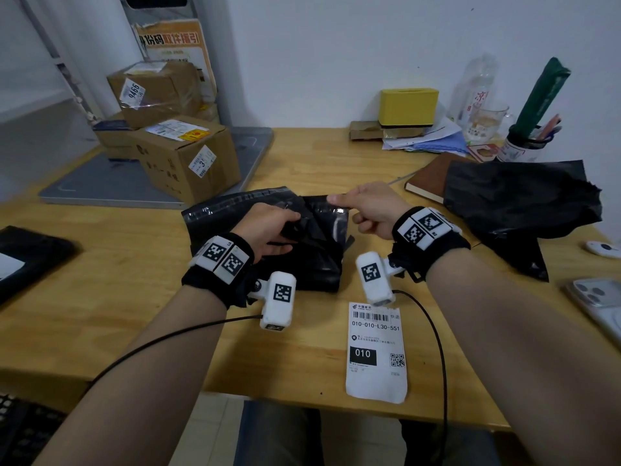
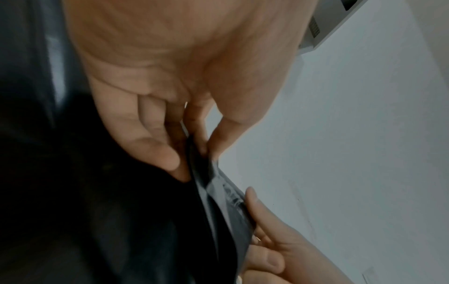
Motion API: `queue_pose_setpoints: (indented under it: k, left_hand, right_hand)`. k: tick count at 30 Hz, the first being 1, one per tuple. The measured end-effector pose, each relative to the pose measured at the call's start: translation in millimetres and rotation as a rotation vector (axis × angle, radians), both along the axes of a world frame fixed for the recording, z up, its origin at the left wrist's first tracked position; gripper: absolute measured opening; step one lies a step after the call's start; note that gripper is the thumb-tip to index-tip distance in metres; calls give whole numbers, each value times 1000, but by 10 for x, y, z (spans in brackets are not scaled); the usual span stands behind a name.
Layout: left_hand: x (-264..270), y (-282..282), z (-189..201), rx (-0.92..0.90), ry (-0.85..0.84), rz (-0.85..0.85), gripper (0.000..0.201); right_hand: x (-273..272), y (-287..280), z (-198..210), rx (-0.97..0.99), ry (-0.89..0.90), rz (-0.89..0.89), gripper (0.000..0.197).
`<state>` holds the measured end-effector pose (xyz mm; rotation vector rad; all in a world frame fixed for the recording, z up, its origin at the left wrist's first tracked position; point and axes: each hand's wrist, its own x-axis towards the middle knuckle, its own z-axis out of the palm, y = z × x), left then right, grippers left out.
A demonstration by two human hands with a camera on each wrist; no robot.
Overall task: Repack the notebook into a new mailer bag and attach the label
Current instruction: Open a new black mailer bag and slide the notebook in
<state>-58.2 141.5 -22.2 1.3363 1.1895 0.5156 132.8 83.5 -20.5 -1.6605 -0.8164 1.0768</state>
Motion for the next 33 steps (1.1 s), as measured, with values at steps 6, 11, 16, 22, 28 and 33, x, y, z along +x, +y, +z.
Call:
queue_pose_setpoints:
  k: [6,11,16,22,28,33]
  left_hand:
    - [20,68,-10,4,-133,244,18]
    - [-16,167,-10,32,-165,361,22]
    - [-64,239,-26,68,-184,413,39]
    - [-106,279,-7,17,-389,520,36]
    - [-112,365,55,-22,-497,612,47]
    - [-69,391,159,-7,-408,537,36]
  right_hand:
    - [3,-7,141,94,61,-55,7]
    - [-38,10,256,217,58,-139,8]
    - [-68,-32,424,398,182,-208,8]
    - [-47,-60,577,674,234,-338,8]
    - [35,-158,699,912,254,-485,11]
    - [126,-279,782,1023,299,-497,11]
